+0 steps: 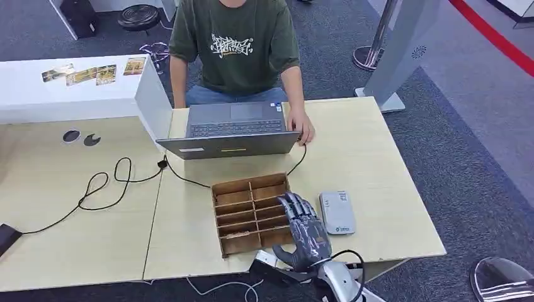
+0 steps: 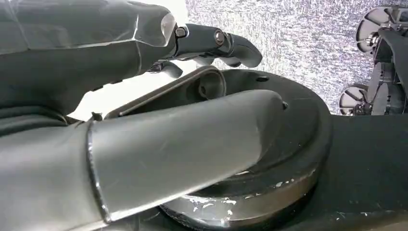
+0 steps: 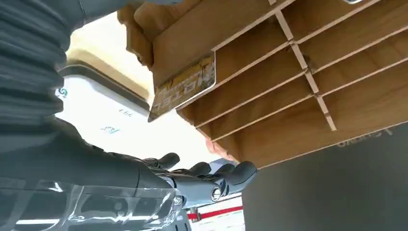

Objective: Pass the card to the sensor for recognition and then transmit it.

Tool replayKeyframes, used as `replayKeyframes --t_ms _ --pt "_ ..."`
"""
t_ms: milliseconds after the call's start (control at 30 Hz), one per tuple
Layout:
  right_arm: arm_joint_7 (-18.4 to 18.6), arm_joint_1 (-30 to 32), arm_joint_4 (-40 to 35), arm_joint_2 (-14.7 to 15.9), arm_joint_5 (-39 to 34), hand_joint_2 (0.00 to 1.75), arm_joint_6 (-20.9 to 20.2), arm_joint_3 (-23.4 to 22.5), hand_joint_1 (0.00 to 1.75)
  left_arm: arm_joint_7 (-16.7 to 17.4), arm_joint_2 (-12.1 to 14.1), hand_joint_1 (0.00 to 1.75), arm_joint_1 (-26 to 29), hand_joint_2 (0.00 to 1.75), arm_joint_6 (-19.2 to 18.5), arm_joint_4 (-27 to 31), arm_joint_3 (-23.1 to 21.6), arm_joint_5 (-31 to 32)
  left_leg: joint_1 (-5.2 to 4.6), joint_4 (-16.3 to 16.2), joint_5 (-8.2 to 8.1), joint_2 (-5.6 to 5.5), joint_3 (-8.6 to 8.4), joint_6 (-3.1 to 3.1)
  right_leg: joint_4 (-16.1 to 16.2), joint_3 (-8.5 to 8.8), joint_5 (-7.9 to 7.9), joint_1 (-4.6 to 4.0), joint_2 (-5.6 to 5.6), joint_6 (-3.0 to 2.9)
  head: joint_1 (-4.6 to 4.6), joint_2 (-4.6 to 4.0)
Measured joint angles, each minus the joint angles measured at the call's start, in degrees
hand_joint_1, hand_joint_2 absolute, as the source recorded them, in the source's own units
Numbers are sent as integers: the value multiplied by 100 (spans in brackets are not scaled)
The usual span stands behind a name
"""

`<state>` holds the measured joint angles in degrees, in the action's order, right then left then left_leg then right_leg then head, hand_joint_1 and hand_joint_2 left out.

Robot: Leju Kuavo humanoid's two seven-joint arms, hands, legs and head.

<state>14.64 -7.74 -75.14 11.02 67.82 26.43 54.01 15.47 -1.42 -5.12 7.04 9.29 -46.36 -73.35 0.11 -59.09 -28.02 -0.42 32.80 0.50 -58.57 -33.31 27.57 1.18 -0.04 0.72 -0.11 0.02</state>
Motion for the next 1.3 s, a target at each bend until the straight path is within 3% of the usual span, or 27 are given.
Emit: replayKeyframes --t_ms 567,767,1300 --pt "214 292 -258 243 819 175 -2 -149 0 -11 2 0 1 0 0 0 0 -87 0 0 0 0 0 0 0 0 0 0 0 0 0 -2" --pt "214 191 -199 289 1073 175 -228 -129 0 -20 4 0 0 0 -9 0 0 -100 0 0 0 1 1 0 -1 0 0 -1 0 0 0 0" --pt "41 -266 37 396 706 175 -549 147 0 -37 7 0 1 0 -55 0 -2 -155 0 0 0 0 1 0 -1 0 -1 0 0 -1 0 0"
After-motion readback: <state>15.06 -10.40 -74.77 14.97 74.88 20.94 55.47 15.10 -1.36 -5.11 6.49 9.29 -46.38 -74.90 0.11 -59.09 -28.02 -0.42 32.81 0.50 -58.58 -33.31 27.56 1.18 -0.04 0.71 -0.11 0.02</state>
